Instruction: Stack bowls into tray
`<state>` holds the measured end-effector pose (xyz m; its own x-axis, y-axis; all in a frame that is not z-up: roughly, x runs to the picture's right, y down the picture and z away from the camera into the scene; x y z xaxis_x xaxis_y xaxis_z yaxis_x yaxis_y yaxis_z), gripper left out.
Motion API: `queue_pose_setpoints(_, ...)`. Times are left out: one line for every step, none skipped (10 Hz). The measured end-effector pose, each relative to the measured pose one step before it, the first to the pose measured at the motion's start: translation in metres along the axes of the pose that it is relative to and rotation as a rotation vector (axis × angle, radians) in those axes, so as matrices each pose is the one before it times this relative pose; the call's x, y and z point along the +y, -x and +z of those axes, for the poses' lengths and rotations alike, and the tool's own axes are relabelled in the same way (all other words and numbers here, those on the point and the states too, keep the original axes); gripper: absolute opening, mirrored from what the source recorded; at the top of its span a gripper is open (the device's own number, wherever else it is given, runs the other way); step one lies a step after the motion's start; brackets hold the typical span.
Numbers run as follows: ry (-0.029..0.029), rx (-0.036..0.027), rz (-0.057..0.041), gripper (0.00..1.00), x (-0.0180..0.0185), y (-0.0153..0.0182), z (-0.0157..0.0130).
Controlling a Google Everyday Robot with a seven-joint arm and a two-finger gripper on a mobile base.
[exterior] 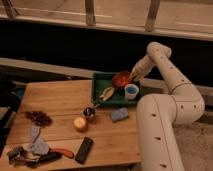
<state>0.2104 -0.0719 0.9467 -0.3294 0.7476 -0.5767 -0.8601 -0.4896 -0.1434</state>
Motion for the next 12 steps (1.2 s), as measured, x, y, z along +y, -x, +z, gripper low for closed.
queue_pose_setpoints(0.00607,0.00126,-0.00308,0.33,0.0017,0.00149,0.00206)
queue_pose_setpoints(0.00228,-0.00214,-0.00211,0.33,0.00135,0.00107,0.00052)
queue_pose_setpoints(0.00195,-0.0098,-0.01647,0.33,0.00472,0.00232,-0.00256)
queue_pose_setpoints(0.00158,-0.02006,-0.01391,0.33,0.00775,0.00313,-0.00631)
queue_pose_setpoints(0.00006,-0.01555,-0.00919,0.33,0.00322,0.00148,-0.00484)
queue_pose_setpoints(-0.00056,-0.01116,-0.00541,0.33,0.00204,0.001,-0.00494)
queue_pose_setpoints(-0.00616,-0.01153,-0.00243,0.33,-0.00096,0.00003,-0.00419)
queue_pose_setpoints(-0.00435,-0.00963,-0.00348,0.33,0.00092,0.00059,-0.00417)
queue_pose_setpoints(-0.00493,-0.00317,-0.00083,0.33,-0.0014,-0.00044,-0.00166)
queue_pose_setpoints(-0.00459,-0.00374,0.00097,0.33,-0.00195,-0.00011,-0.0024)
queue_pose_setpoints(-0.0035,-0.00267,0.00613,0.33,-0.0031,-0.00069,-0.0007)
queue_pose_setpoints(0.00233,-0.00705,0.00549,0.33,-0.00065,0.00055,-0.00299)
